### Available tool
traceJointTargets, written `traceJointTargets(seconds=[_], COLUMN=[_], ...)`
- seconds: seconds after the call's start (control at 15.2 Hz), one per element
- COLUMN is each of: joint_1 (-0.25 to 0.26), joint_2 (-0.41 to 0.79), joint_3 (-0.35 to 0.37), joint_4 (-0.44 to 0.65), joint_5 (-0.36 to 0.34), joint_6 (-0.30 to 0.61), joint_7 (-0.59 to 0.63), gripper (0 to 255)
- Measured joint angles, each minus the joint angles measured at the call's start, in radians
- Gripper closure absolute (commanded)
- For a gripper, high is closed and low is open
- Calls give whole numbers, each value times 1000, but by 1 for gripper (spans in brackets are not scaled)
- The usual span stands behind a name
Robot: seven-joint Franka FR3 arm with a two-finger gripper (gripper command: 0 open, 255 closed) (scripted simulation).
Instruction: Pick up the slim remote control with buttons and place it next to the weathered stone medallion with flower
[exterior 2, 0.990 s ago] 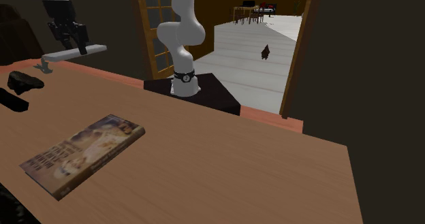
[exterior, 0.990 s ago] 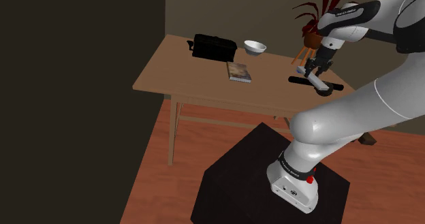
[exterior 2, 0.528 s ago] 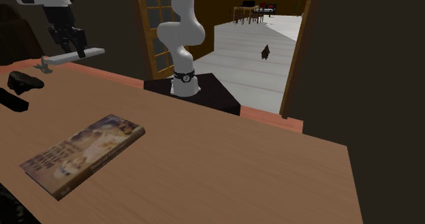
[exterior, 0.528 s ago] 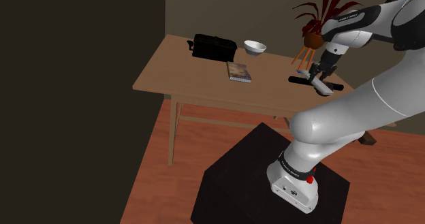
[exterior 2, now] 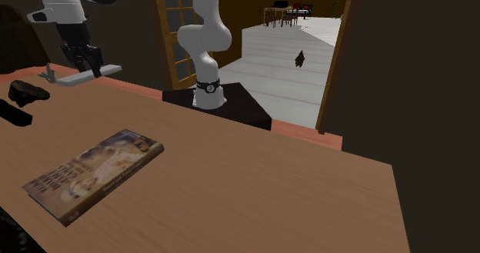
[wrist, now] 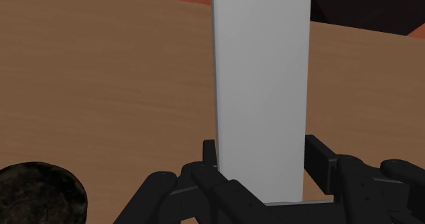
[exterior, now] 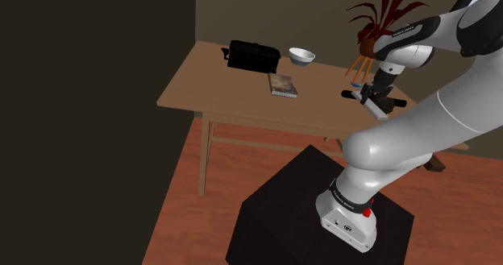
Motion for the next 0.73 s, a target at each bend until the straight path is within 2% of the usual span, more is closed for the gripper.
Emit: traceJointTargets(seconds=[0.73], joint_1=[14], joint_2=[95], joint_3=[-42], joint_4=[-78], joint_5=[32], joint_6=[165], joint_7=[-32], gripper=[255])
